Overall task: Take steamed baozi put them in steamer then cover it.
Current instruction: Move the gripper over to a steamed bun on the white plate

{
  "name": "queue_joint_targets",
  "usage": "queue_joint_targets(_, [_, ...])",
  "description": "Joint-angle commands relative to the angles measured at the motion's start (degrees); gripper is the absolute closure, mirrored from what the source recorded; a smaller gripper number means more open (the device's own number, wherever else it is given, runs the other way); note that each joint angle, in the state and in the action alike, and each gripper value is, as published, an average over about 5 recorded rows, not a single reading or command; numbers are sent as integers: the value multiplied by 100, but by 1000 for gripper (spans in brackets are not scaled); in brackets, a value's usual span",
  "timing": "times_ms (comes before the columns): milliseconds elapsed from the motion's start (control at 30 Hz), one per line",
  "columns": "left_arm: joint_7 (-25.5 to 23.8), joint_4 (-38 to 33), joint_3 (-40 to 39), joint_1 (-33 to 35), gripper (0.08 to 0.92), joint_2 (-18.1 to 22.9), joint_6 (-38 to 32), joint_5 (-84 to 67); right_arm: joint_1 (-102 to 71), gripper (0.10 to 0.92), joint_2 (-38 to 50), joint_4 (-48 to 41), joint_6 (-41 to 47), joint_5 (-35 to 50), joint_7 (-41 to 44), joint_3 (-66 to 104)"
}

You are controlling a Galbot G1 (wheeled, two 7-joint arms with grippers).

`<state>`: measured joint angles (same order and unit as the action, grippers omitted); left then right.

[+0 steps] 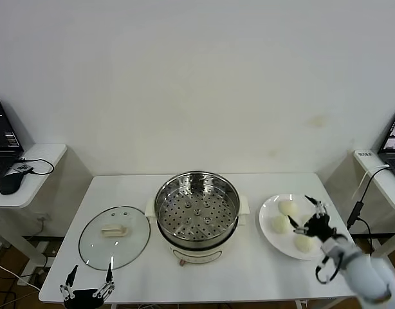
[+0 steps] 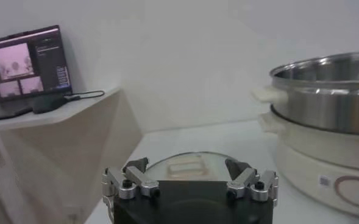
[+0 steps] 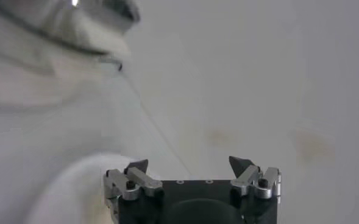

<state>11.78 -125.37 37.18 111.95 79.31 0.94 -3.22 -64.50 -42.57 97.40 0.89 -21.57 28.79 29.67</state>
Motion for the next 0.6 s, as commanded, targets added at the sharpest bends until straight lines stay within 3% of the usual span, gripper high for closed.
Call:
queue_joint_targets(33, [36,25,88,-44,177,-8,208,81,2798,203,1361,-1514,-250,-616,2081,-1912])
queue_joint_targets(267, [29,96,110,-101,177,-18,225,73,4572,203,1061,-2551,-408,-427,2801,-3904])
queue_joint_targets(600, [-13,139,256,-153,177,-65,275,-13,5456,203,207,-3474,-397,-231,2751,-5299])
